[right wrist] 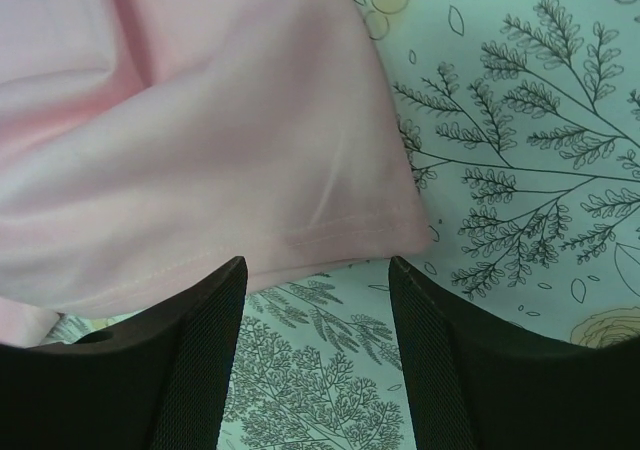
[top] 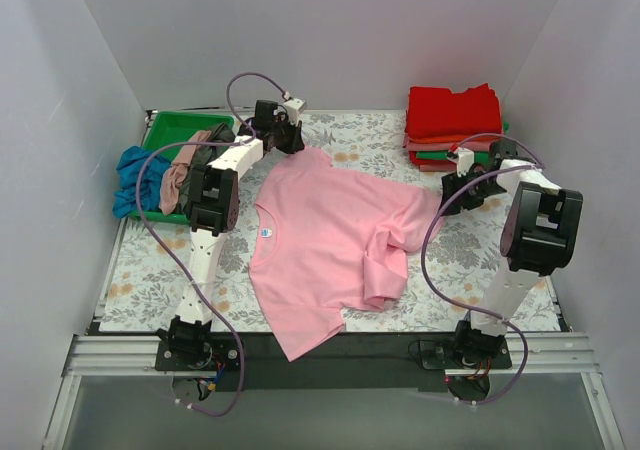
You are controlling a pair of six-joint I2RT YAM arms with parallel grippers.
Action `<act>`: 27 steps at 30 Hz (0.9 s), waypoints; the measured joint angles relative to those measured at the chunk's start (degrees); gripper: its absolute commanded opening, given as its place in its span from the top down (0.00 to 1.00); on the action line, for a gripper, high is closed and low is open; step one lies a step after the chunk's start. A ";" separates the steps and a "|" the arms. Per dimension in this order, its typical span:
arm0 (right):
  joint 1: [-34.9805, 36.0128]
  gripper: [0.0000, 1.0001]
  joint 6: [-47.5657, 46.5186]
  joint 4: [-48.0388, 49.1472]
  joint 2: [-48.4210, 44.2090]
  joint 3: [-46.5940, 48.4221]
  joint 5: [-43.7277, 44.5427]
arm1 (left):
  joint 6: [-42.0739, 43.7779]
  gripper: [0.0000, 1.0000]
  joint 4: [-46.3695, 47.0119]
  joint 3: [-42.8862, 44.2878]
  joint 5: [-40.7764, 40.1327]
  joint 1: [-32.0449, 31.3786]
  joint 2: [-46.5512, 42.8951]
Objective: Fold and stack the t-shirts
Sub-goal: Flatten the tshirt out
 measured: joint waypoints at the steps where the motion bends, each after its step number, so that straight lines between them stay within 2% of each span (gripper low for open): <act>1: 0.00 0.35 0.33 0.26 0.59 0.00 0.83 | -0.26 1.00 0.35 -0.35 0.04 0.11 -0.11; 8: 0.00 0.37 1.70 1.84 3.98 2.67 4.87 | -1.44 1.00 1.64 -1.27 0.83 0.46 -0.33; 10: 0.00 0.42 2.16 2.29 4.92 3.85 5.31 | -1.68 1.00 1.79 -1.36 0.96 0.50 -0.33; 11: 0.00 0.46 2.38 2.54 5.25 4.22 5.40 | -1.86 1.00 1.86 -1.36 0.98 0.50 -0.35; 14: 0.02 0.66 2.58 2.84 5.79 4.59 5.35 | -2.14 1.00 1.97 -1.53 0.98 0.52 -0.42; 15: 0.02 0.78 2.51 2.78 5.97 4.57 4.96 | -2.23 1.00 2.12 -1.75 0.98 0.55 -0.52; 17: 0.02 0.88 2.23 2.60 5.97 4.52 4.02 | -2.51 1.00 2.36 -2.56 1.01 0.66 -1.07; 18: 0.00 0.97 2.29 2.34 5.97 4.50 3.32 | -2.67 1.00 2.38 -2.99 1.01 0.74 -1.36; 24: 0.07 0.99 0.22 -0.96 5.11 4.50 -0.20 | -4.09 1.00 3.19 -10.05 0.11 1.81 -6.12; 27: 0.68 0.99 -1.70 -4.37 0.13 4.42 -0.35 | -5.09 1.00 4.07 -16.37 -0.52 2.67 -11.72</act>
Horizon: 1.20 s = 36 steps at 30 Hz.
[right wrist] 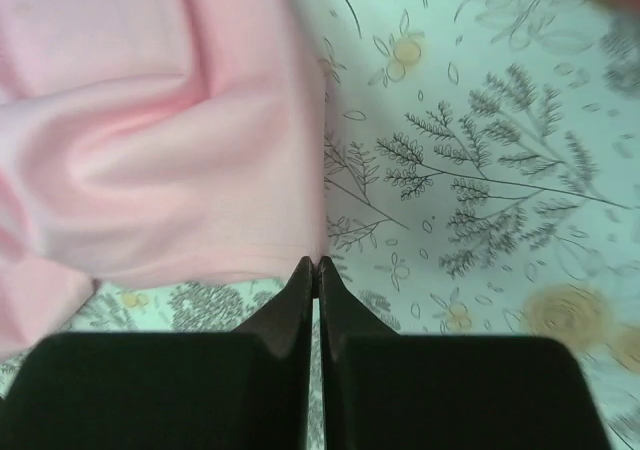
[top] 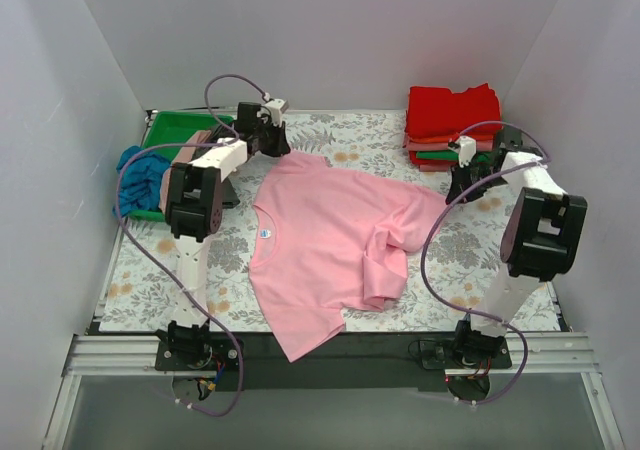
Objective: Fold and stack the t-shirts
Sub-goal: Flatten the tshirt out
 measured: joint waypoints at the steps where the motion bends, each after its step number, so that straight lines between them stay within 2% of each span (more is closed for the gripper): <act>1: 0.28 0.99 -0.74 -1.01 -3.43 0.02 0.02 | -0.28 1.00 0.26 -2.21 -0.11 0.28 -2.34; 5: 1.75 0.99 -3.43 -4.96 -17.75 1.81 1.07 | -1.27 1.00 3.85 -12.48 -0.22 1.18 -16.20; 9: 3.13 0.99 -6.43 -8.90 -29.05 13.05 3.85 | -2.60 1.00 10.36 -22.29 -0.02 1.42 -33.68; 15: 3.10 0.99 -9.44 -11.41 -36.87 30.82 7.74 | -5.81 1.00 20.72 -31.80 0.68 1.27 -60.04; 20: 3.08 0.99 -10.95 -12.52 -41.13 45.18 11.45 | -9.40 1.00 28.87 -32.61 1.07 1.20 -78.51; 21: 3.08 0.99 -10.95 -11.82 -43.01 49.64 12.74 | -9.94 1.00 30.51 -32.09 1.09 1.20 -80.76; 24: 3.08 0.99 -10.62 -9.86 -46.29 52.37 14.51 | -12.63 1.00 32.76 -28.85 1.46 1.20 -84.11; 30: 3.08 0.99 -9.07 -4.20 -49.96 55.52 16.50 | -15.47 1.00 34.47 -18.01 1.84 1.20 -86.03; 36: 3.08 0.99 -7.69 -1.20 -49.96 54.69 16.63 | -15.61 1.00 35.08 -14.82 1.57 0.66 -87.34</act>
